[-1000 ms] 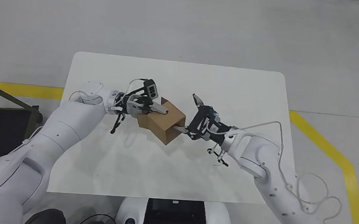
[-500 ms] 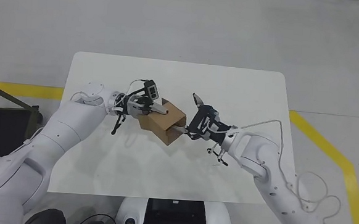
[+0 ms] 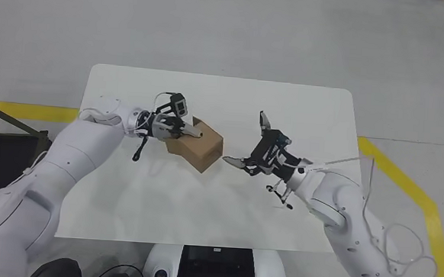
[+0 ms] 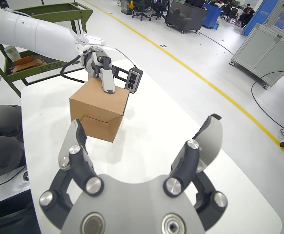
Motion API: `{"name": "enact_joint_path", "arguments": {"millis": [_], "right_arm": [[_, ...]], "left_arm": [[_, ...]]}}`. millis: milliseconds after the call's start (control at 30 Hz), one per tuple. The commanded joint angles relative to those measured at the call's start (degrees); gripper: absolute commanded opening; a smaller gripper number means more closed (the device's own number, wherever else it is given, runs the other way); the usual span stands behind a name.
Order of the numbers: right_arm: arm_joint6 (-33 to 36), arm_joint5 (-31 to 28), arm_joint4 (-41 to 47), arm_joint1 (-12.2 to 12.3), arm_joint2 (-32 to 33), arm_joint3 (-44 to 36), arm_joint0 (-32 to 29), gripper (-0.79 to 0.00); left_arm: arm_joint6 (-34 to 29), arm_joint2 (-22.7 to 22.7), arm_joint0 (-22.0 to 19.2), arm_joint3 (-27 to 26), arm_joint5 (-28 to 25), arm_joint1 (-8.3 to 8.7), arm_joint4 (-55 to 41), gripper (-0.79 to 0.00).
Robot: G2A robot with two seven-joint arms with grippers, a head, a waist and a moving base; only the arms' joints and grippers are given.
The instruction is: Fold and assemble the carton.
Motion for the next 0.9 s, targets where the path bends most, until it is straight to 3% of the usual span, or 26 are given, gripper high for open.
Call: {"name": "enact_joint_path", "arguments": {"millis": [0, 167, 367, 600, 867], "right_arm": [[0.34, -0.77, 1.80, 0.04, 0.18, 0.08, -0.14, 0.000], [3.24, -2.41, 6.88, 0.12, 0.39, 0.67, 0.04, 0.000], [8.48, -4.11, 12.45, 0.22, -0.21, 2.24, 0.83, 0.000], [12.24, -5.21, 17.71, 0.37, -0.47, 3.49, 1.83, 0.000], [13.87, -4.48, 19.63, 0.87, 0.98, 2.03, 0.58, 0.000]], "left_arm": [[0.00, -0.28, -0.84, 0.47, -0.87, 0.11, 2.57, -0.785], [0.92, -1.13, -3.41, -0.11, -3.39, 0.39, 11.16, -0.785], [8.16, -2.39, -4.60, -5.34, -6.08, 1.19, 23.83, -0.785], [17.12, -4.07, -3.84, -16.84, -4.35, 3.09, 42.94, -0.785], [17.54, -3.78, -2.09, -29.82, 0.96, 4.36, 58.89, -0.785]]}}
